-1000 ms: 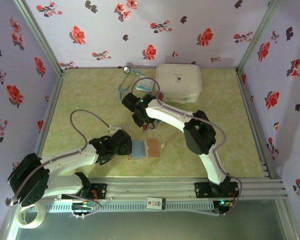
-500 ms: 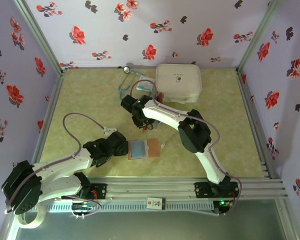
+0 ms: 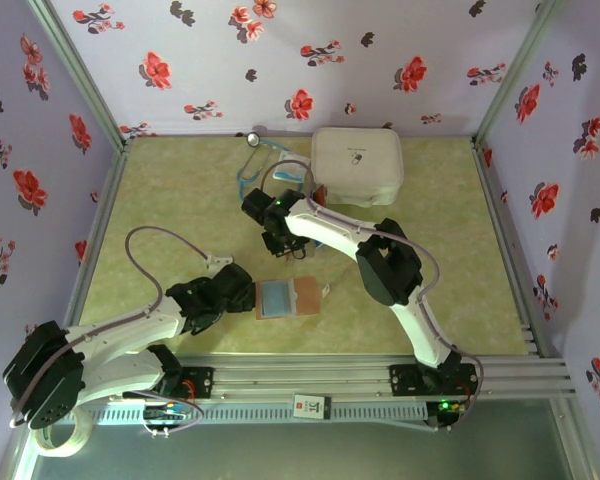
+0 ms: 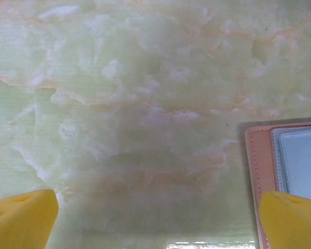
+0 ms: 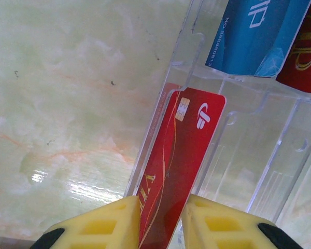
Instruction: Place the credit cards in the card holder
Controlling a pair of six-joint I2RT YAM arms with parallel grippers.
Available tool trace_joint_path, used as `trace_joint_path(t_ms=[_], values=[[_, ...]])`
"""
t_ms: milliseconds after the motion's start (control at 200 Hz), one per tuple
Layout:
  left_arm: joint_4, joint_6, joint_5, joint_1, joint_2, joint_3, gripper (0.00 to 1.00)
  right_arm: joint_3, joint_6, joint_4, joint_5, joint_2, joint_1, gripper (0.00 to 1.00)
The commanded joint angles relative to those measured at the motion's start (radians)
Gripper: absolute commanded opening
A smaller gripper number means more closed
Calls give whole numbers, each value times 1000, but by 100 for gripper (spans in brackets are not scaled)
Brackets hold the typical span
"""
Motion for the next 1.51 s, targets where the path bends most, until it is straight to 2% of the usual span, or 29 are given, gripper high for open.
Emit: trace_joint_path(t_ms=[0,440,785,970,1295,1380,1500], values=[[0,-13,-32,8,3,-13,100,16,19,5,-10,-11,-9,25],[3,-11,-25,7,23,-8,100,0,27,27,-31,-29,-29,16],[-2,-7,-22,8,31,0,100,-65,57,87,-116,-82,-62,0],[-14,11,-21,8,39,16,100,-74,54,89,-127,-135,-64,0],[-11,54,79,11,88,53,100,-144,62,138,-165,-323,-65,0],[10,69,114,11,81,48,100,-217,72,195,-196,-397,-65,0],[34,85,144,9,62,47,100,-419,107,354,-279,-531,-63,0]])
